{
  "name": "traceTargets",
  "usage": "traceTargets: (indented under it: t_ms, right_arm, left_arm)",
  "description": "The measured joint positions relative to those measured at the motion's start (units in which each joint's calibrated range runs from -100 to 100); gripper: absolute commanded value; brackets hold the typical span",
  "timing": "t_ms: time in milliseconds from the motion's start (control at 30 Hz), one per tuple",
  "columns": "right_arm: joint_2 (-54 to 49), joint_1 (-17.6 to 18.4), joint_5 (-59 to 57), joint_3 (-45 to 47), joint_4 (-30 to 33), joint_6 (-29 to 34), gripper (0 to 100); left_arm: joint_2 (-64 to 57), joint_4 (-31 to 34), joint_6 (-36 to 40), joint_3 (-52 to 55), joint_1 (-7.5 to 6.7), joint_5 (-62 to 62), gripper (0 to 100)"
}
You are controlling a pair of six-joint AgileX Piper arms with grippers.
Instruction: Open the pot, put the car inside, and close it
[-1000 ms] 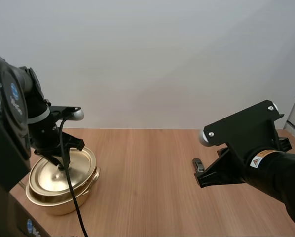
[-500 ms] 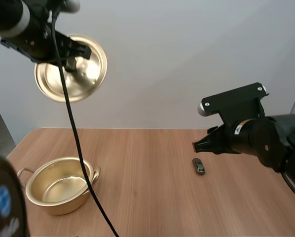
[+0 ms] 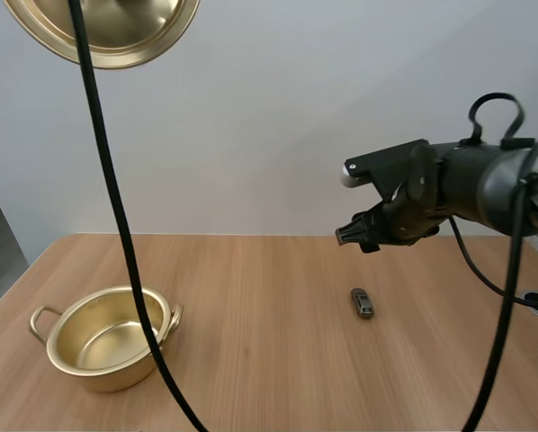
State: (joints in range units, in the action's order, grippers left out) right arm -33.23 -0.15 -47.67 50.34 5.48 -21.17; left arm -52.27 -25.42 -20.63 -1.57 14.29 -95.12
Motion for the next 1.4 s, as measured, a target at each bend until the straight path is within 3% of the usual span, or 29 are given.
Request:
traceTargets:
  t_ms: [333, 1200, 1300, 1367, 1400]
  right_arm:
    - [16.5, 0.0, 4.6, 0.0, 0.2, -0.1, 90]
    - [27.6, 0.0, 9.1, 0.0, 0.2, -4.3, 81]
    - [29.4, 0.0, 9.1, -0.4, 0.2, -5.5, 75]
    - [30.9, 0.0, 9.3, -0.7, 0.1, -6.2, 63]
    - [31.6, 0.0, 8.8, -1.2, 0.1, -6.5, 53]
  left_arm:
    - [-0.3, 0.9, 1.2, -0.6, 0.0, 1.2, 0]
    - [-0.3, 0.9, 1.2, -0.6, 0.0, 1.2, 0]
    - [-0.3, 0.9, 1.2, -0.6, 0.0, 1.2, 0]
    - [-0.3, 0.9, 1.2, -0.6, 0.0, 1.2, 0]
    - [-0.3, 0.9, 1.2, -0.6, 0.0, 1.2, 0]
